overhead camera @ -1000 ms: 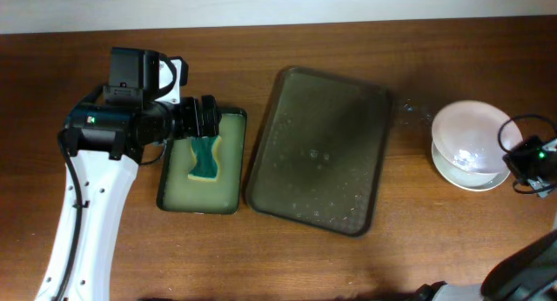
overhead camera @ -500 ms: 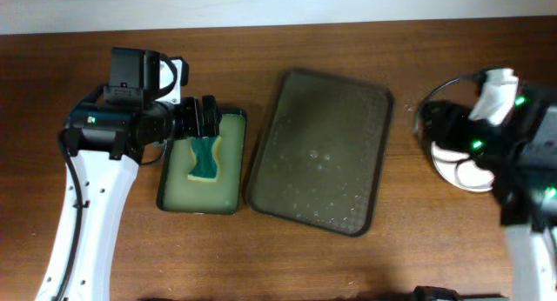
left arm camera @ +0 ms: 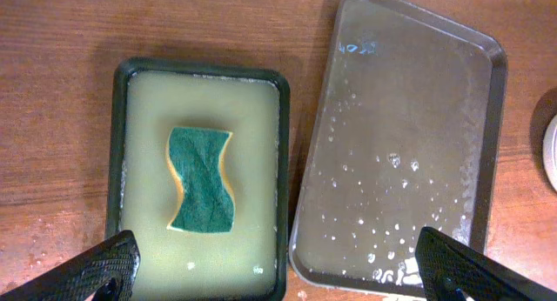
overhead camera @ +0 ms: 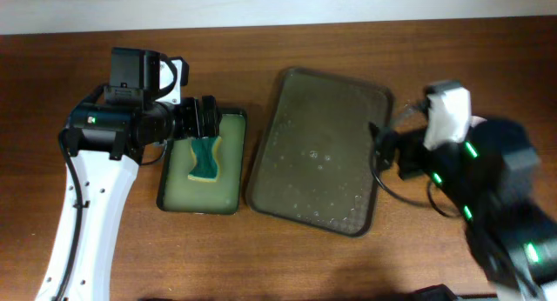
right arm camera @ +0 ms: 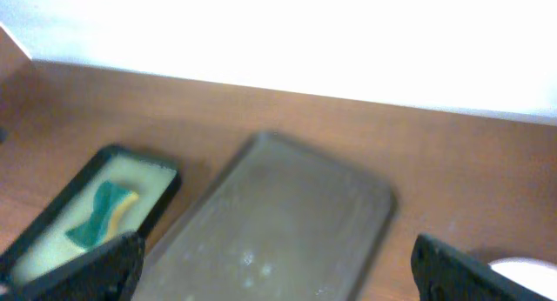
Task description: Clean dirty plates on tray and stack at the side
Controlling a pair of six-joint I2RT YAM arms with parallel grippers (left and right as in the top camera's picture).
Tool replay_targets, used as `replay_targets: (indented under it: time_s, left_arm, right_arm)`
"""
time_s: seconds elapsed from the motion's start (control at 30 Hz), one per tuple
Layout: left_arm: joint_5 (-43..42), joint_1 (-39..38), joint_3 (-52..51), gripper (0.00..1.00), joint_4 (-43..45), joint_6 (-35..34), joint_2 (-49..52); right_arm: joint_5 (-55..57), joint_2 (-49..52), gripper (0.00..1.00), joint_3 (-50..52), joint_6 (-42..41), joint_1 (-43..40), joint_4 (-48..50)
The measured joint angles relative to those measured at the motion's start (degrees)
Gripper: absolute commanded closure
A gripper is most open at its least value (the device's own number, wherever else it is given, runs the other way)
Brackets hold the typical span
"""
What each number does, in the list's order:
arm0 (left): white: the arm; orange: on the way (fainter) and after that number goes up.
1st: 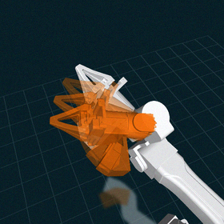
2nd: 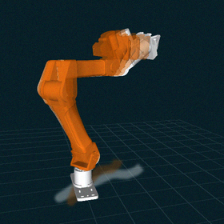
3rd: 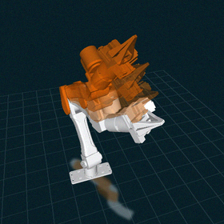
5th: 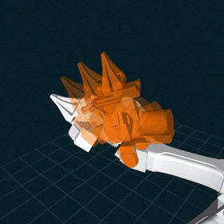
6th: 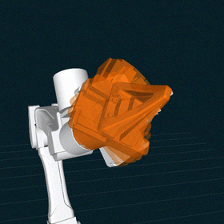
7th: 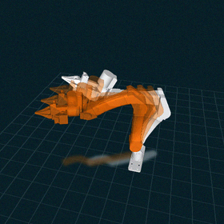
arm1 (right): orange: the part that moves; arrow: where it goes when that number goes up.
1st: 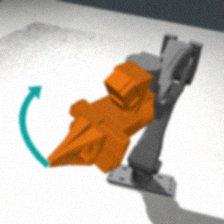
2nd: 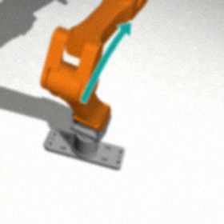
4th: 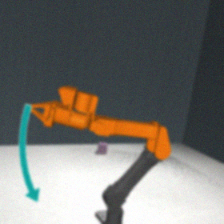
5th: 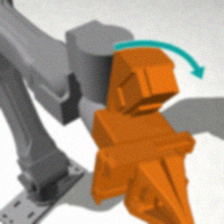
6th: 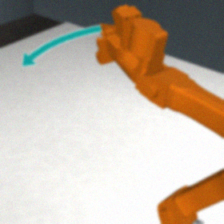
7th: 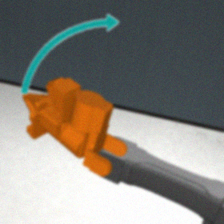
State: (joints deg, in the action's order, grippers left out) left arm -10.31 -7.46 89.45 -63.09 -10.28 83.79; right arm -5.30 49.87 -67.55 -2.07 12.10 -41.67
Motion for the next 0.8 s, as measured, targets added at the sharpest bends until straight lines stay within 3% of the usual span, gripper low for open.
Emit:
replay_targets:
  time_s: [0.13,0.27,0.4,0.5,0.8]
  left_arm:
    - [-0.02,0.0,0.02,0.01,-0.07,0.0,-0.02]
    - [-0.04,0.0,0.0,0.01,-0.09,0.0,0.0]
    - [-0.02,0.0,0.0,0.01,-0.07,0.0,0.0]
    - [-0.02,0.0,0.0,0.0,-0.02,0.0,0.0]
    - [-0.04,0.0,0.0,0.01,-0.04,0.0,0.0]
  right_arm:
    - [1.44,-20.28,0.02,19.23,6.19,-4.07,1.6]
    - [2.36,-36.57,0.02,41.51,6.12,-5.22,16.63]
    - [2.49,-45.88,0.02,58.49,2.64,-5.2,31.26]
    - [2.47,-49.05,0.02,65.96,1.97,-5.22,39.12]
    - [2.49,-49.07,0.02,66.82,1.81,-5.2,37.62]
